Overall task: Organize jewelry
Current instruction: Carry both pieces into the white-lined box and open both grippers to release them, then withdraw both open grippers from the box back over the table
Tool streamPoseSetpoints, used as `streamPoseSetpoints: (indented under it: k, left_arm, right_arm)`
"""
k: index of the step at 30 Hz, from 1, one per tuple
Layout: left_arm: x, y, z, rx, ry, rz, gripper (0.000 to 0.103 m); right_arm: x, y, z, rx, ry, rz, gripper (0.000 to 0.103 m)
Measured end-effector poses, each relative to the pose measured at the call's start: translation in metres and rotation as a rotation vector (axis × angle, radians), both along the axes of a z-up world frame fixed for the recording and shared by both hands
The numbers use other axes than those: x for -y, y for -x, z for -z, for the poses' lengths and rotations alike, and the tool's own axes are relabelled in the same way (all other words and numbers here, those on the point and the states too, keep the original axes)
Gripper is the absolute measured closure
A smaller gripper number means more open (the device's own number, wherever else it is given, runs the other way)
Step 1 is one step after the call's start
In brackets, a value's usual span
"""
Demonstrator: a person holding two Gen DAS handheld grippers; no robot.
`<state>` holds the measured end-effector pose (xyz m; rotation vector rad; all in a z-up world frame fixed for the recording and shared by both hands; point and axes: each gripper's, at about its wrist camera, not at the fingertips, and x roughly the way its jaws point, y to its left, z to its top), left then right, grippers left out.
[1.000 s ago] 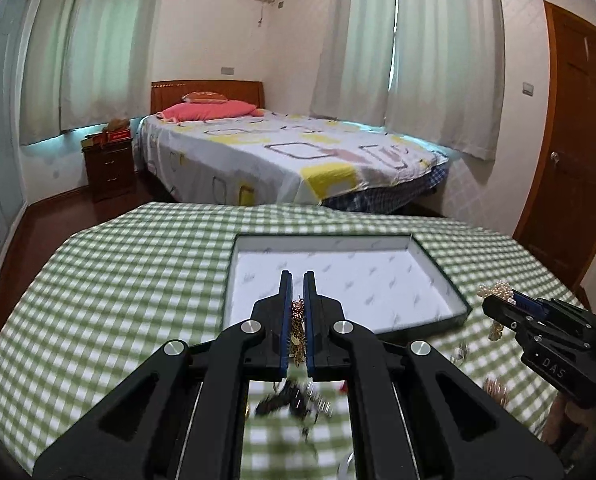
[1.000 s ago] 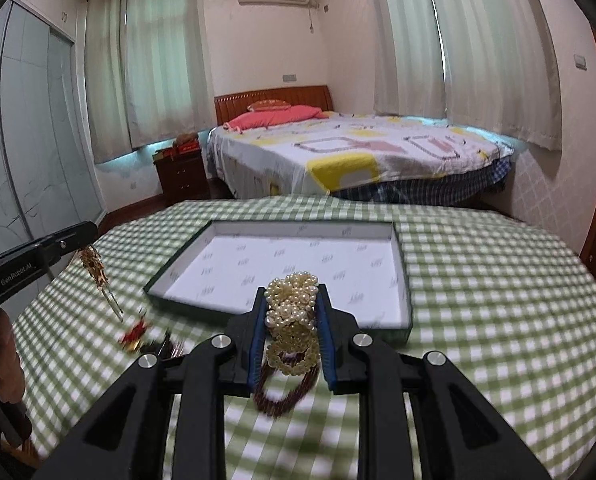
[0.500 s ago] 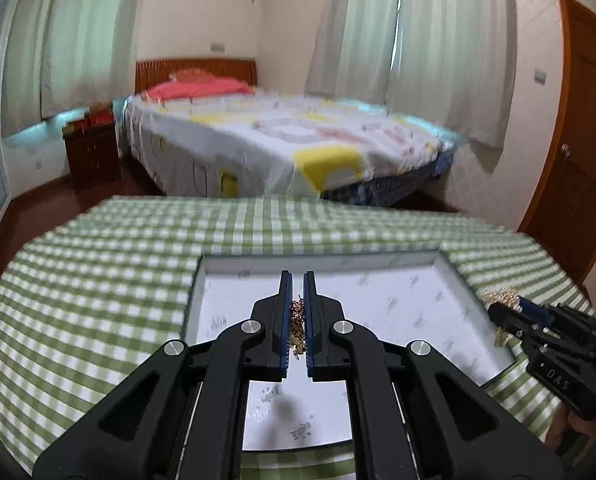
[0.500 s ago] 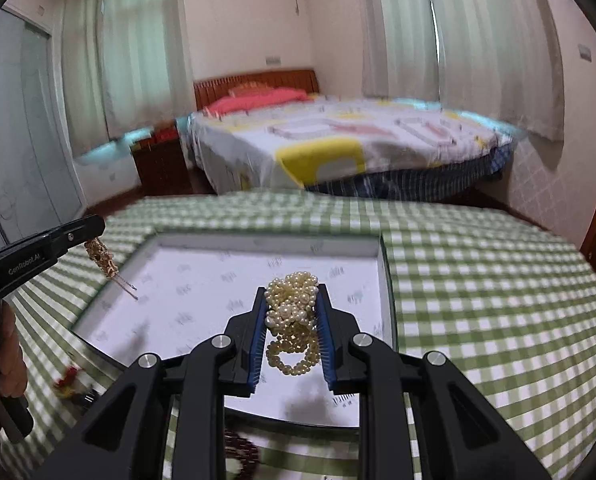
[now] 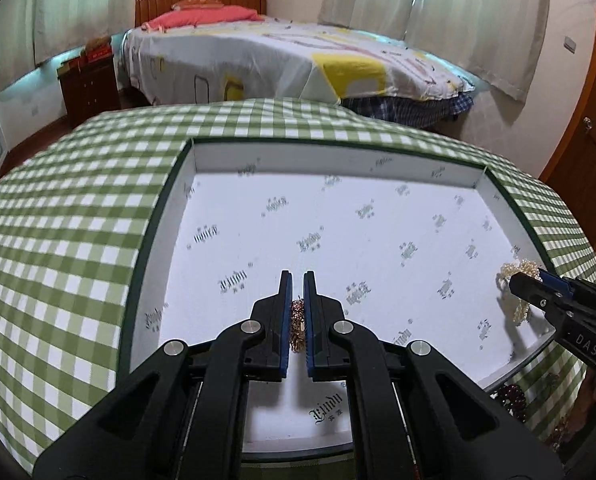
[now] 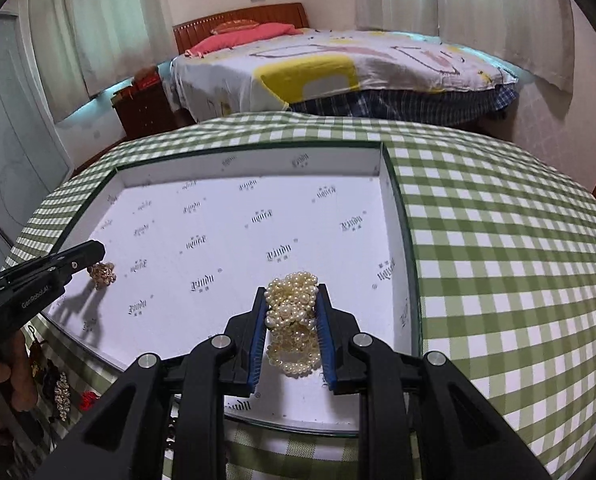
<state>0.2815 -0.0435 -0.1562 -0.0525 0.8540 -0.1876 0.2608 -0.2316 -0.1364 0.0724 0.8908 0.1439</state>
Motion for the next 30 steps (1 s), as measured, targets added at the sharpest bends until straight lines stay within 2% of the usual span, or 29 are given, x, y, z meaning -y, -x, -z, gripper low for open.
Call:
streamPoseSetpoints:
  k: [4,6,7,9,15,20,25,30]
  left_arm:
    - [0.001,0.001,0.003,-0.008,-0.005,-0.001,0.094]
    - [0.001,0.001,0.003,-0.011,-0.003,-0.005,0.086]
    - [0.002,0.001,0.003,-0.013,-0.002,-0.007,0.082]
    - [0.001,0.001,0.006,-0.025,0.004,-0.015,0.064]
    - [-0.003,0.004,0.006,-0.024,0.023,-0.025,0.051]
    - [-0.009,0.012,-0.007,0.01,0.045,-0.027,0.044]
    - [-0.012,0.028,-0.034,0.081,0.049,-0.025,0.041]
    - [-0.013,0.056,-0.066,0.188,0.052,-0.024,0.037]
  right_arm:
    - [0.001,0.0,0.002,-0.016,0.008,-0.004,0.077]
    - [-0.002,0.0,0.002,-0.017,0.016,-0.009,0.073]
    - [-0.002,-0.001,0.002,-0.017,0.02,-0.012,0.063]
    - [-0.002,-0.001,0.002,-0.017,0.025,-0.01,0.049]
    - [0.002,0.002,-0.003,0.007,0.01,-0.006,0.049]
    - [0.004,0.011,-0.02,0.063,-0.004,-0.003,0.049]
    - [0.003,0.026,-0.041,0.124,-0.008,0.007,0.049]
    - [0.004,0.048,-0.063,0.19,-0.004,0.021,0.046]
